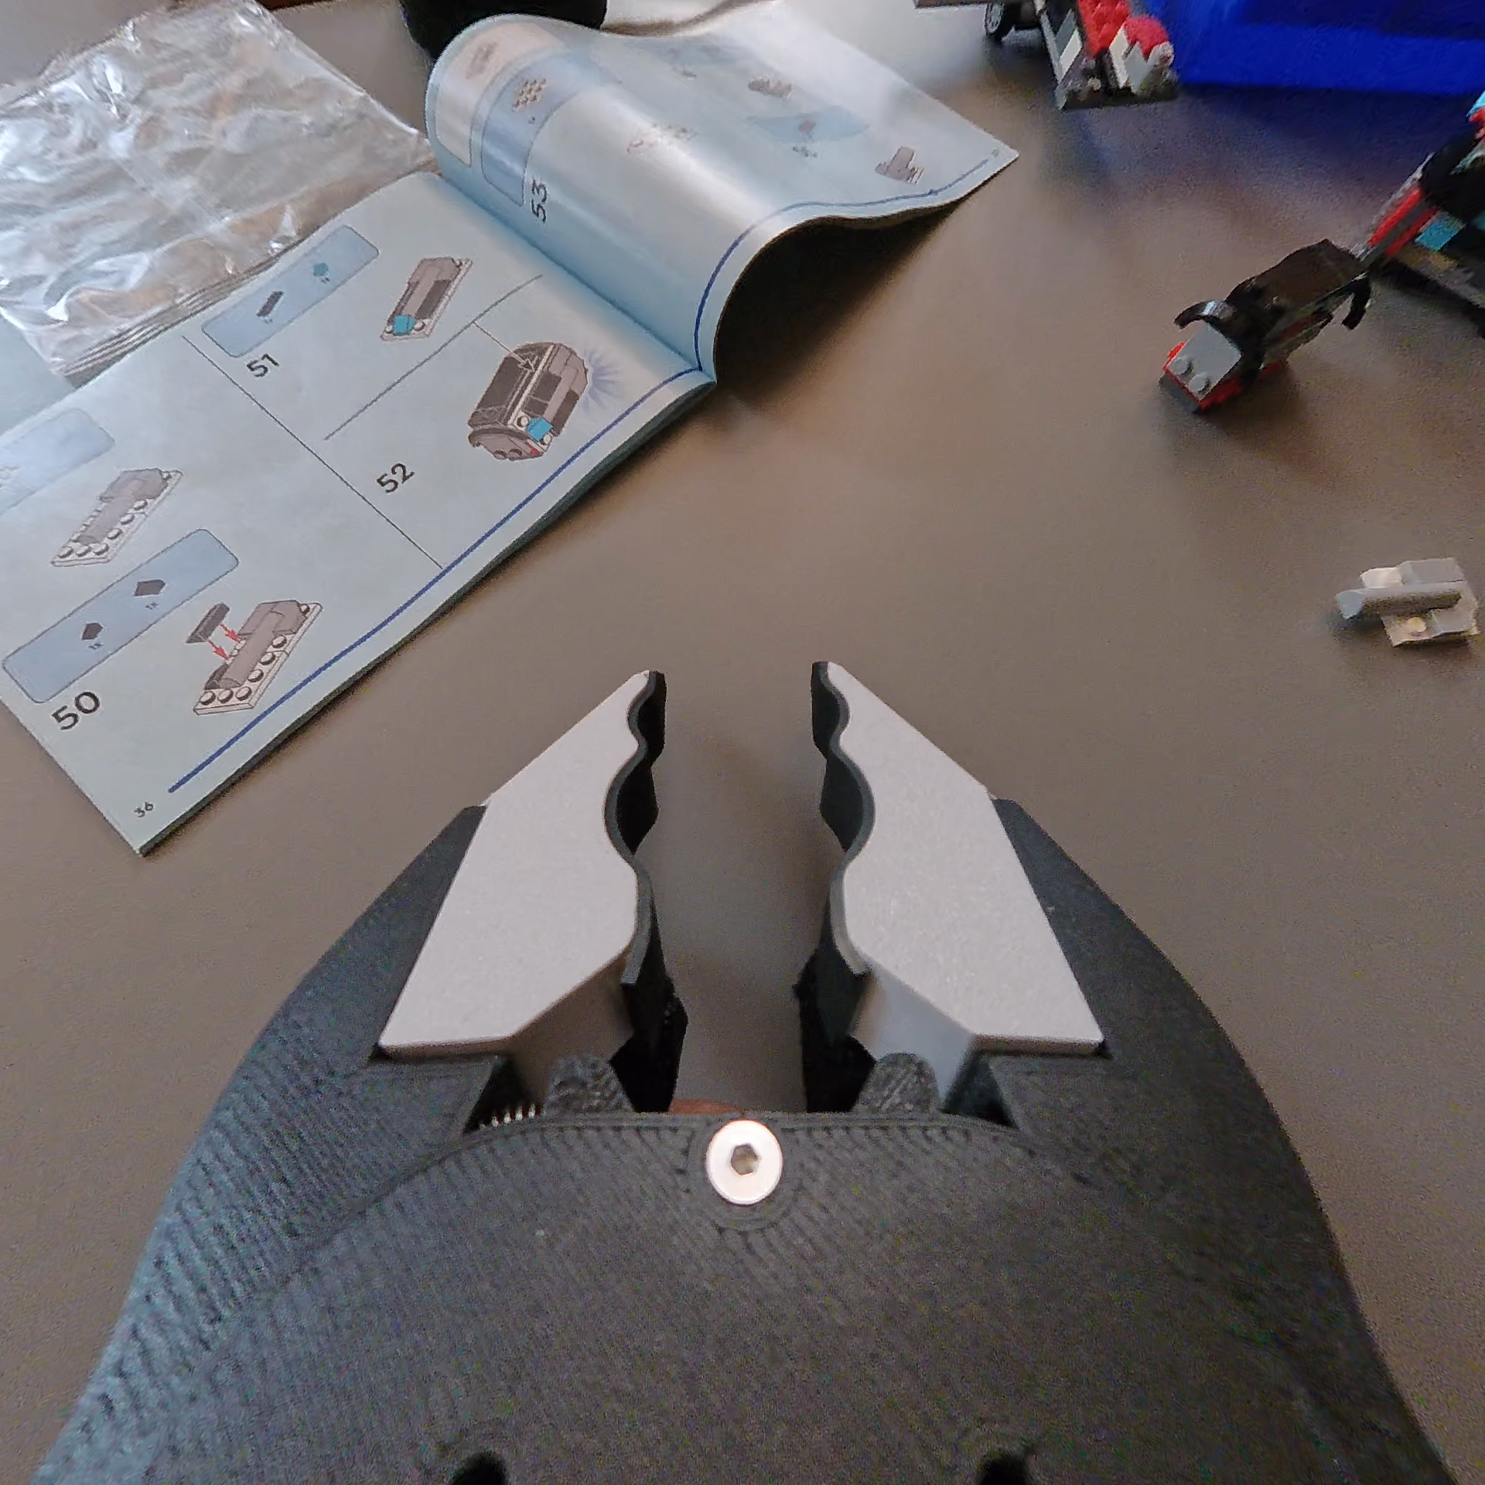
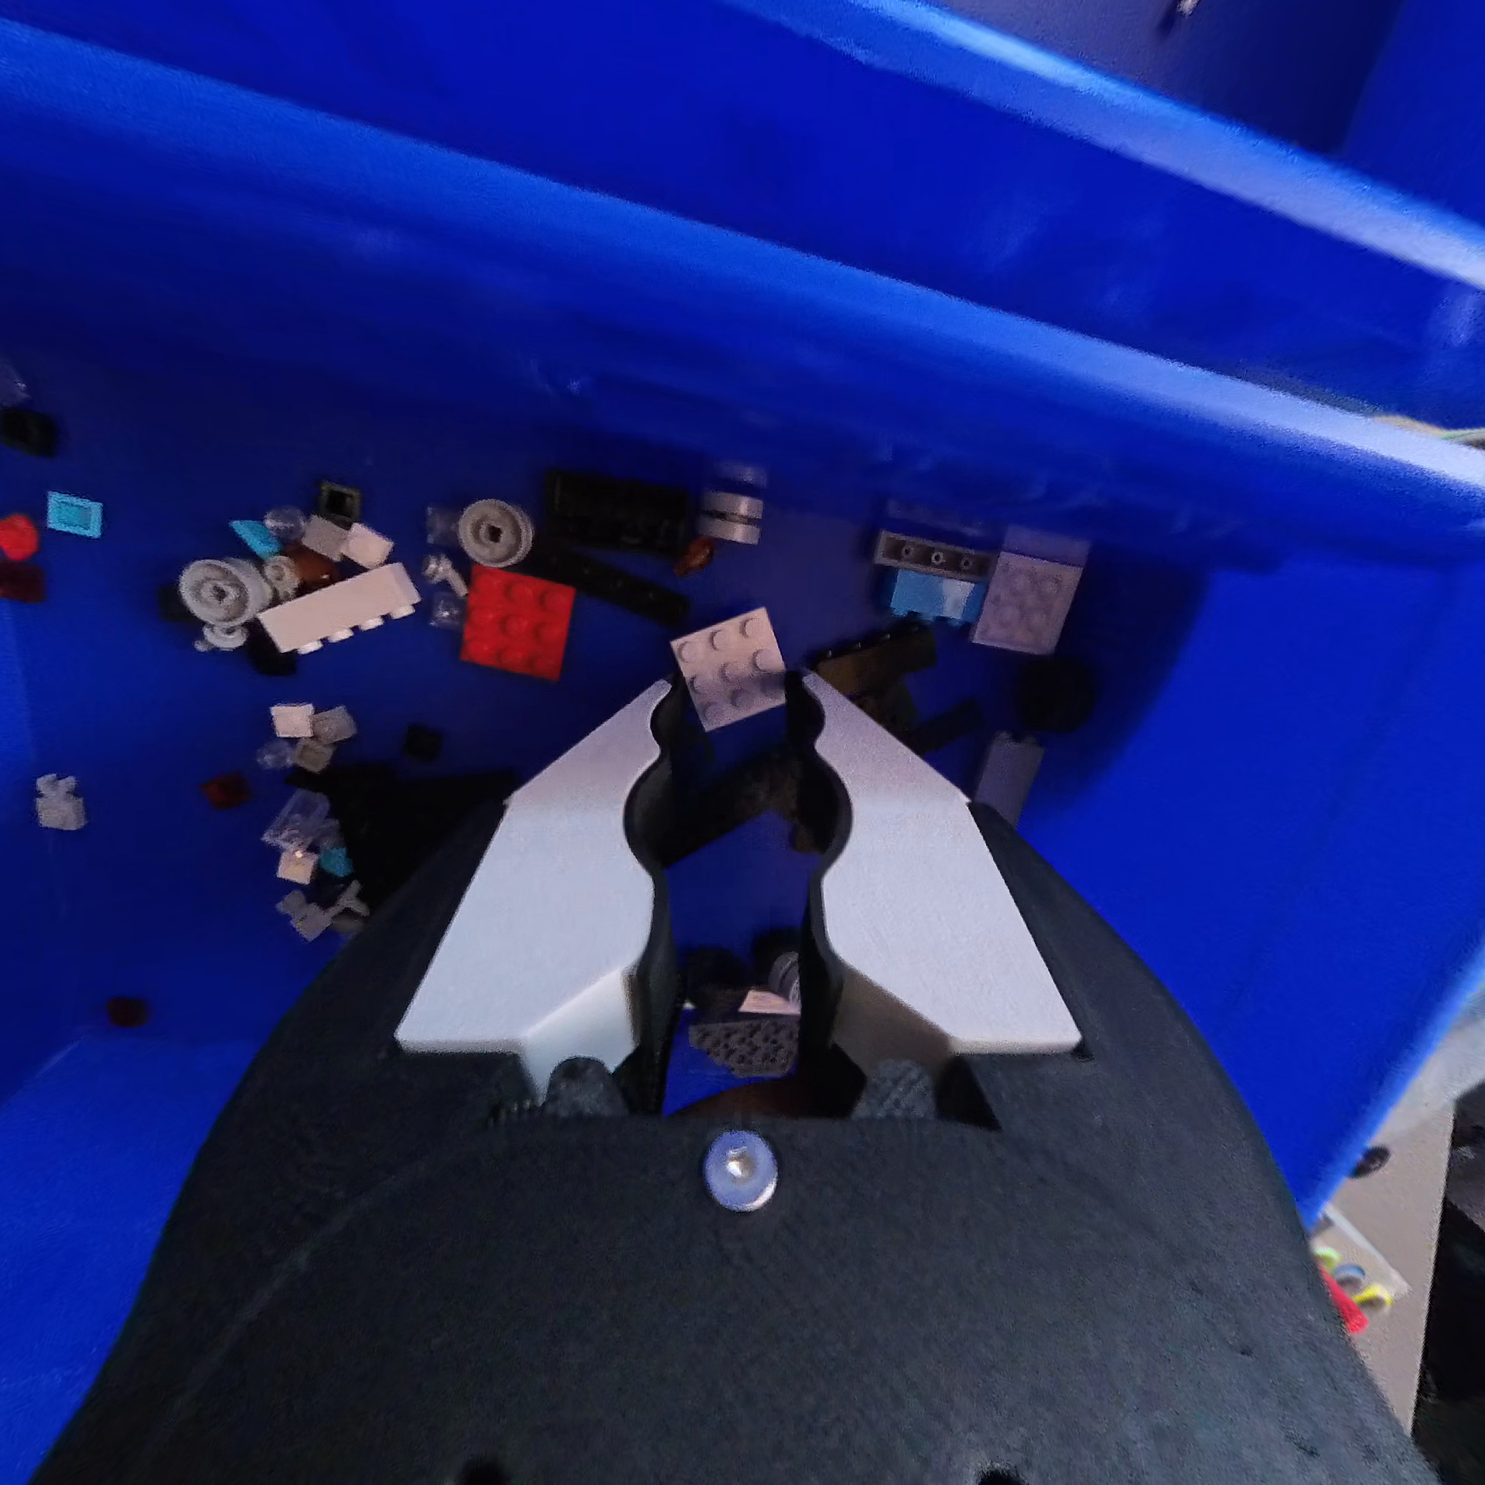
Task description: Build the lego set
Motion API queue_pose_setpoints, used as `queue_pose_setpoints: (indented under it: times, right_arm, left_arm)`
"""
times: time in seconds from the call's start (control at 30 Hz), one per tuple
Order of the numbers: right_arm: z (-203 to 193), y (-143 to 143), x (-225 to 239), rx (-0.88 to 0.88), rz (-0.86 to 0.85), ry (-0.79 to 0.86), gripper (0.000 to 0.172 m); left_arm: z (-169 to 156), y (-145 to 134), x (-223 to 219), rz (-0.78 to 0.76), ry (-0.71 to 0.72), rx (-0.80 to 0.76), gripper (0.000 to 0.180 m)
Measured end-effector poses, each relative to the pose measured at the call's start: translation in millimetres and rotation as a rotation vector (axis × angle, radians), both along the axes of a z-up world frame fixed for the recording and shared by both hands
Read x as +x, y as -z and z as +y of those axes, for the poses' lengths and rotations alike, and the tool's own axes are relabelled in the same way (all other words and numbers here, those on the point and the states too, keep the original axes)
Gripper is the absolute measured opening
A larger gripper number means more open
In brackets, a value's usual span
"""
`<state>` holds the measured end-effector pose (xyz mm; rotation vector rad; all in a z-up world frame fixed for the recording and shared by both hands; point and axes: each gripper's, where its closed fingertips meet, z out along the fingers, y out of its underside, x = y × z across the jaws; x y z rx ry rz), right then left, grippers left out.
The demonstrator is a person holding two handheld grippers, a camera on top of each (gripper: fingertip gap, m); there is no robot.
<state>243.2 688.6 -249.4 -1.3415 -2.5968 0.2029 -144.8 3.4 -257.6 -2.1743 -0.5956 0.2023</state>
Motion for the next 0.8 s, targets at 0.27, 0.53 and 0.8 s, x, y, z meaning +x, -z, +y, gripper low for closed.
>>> queue_pose_setpoints:
  times: [0.27, 0.53, 0.8]
  right_arm:
    - [-46, -59, 6, -0.027, 0.176, -0.008, 0.028]
    - [-163, -142, -2, -0.128, 0.398, -0.142, 0.027]
    - [-366, -134, -76, -0.294, 0.533, -0.383, 0.027]
  left_arm:
    - [0, -9, 2, 0.017, 0.011, 0.059, 0.038]
    - [2, -10, 7, 0.025, 0.043, 0.070, 0.038]
    - [6, -30, 44, -0.009, 0.130, 0.222, 0.039]
